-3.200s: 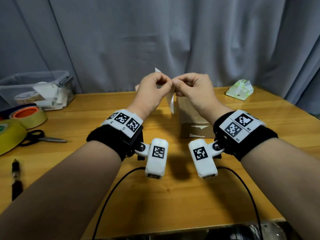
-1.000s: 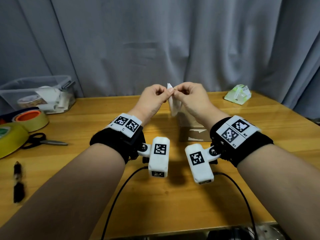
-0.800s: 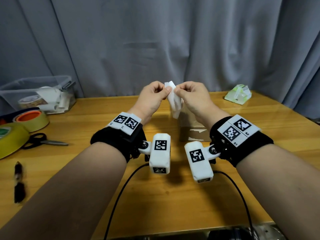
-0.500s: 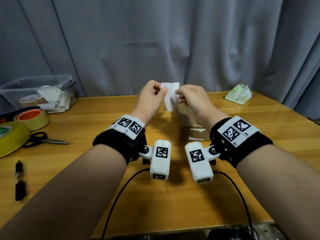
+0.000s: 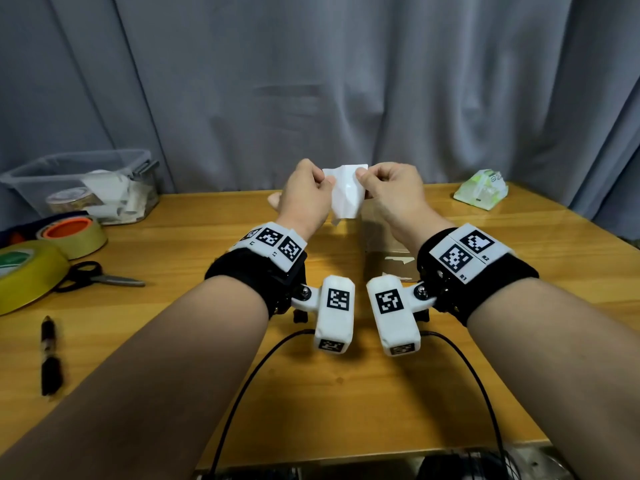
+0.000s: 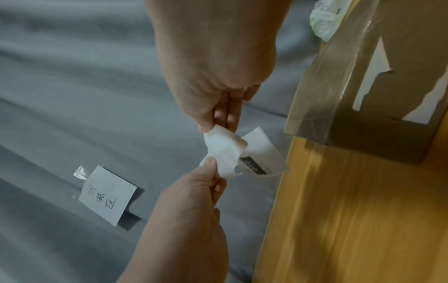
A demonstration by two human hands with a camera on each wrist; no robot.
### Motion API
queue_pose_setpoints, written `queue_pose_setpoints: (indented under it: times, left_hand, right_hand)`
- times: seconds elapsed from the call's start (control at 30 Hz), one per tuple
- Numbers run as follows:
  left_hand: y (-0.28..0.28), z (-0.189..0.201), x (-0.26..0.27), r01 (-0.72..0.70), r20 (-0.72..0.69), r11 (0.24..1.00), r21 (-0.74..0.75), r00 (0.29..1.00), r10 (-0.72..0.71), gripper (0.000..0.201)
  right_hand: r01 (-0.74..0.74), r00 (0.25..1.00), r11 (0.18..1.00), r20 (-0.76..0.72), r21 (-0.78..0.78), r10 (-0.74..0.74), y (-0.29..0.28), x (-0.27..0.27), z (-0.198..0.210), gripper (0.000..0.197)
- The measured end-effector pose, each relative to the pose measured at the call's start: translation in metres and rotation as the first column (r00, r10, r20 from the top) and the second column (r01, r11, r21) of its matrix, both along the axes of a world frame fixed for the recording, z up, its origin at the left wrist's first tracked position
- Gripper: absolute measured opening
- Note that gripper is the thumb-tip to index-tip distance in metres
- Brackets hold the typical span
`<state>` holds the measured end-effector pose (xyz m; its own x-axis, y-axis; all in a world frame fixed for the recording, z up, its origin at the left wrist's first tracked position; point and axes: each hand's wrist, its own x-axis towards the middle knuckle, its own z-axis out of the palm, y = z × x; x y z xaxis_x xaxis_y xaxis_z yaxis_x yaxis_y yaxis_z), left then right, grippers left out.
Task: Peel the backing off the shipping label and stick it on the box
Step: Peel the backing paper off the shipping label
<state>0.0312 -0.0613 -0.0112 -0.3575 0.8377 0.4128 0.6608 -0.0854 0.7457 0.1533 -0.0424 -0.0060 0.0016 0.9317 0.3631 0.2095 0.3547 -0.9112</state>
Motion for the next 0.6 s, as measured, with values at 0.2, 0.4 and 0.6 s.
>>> queue_pose_setpoints:
  times: [0.2, 0.4, 0.6]
  left_hand:
    - [0.003, -0.004, -0.003, -0.033, -0.033, 0.999, 0.003, 0.999, 0.033, 0.011]
    - [0.003, -0.008, -0.008, -0.056, -0.069, 0.998, 0.019, 0.996, 0.057, 0.012]
    - [0.0, -0.011, -0.013, -0.068, -0.044, 0.998, -0.012, 0.997, 0.067, 0.01]
  right_hand:
    - [0.008, 1.0, 1.0, -0.001, -0.01, -0.008, 0.004, 0.003, 0.001, 0.023]
    - [0.024, 1.0, 1.0, -0.009, 0.015, -0.024, 0.002, 0.006, 0.002, 0.023]
    - [0.033, 0.999, 0.999, -0.028, 0.031, -0.032, 0.002, 0.007, 0.001, 0.025]
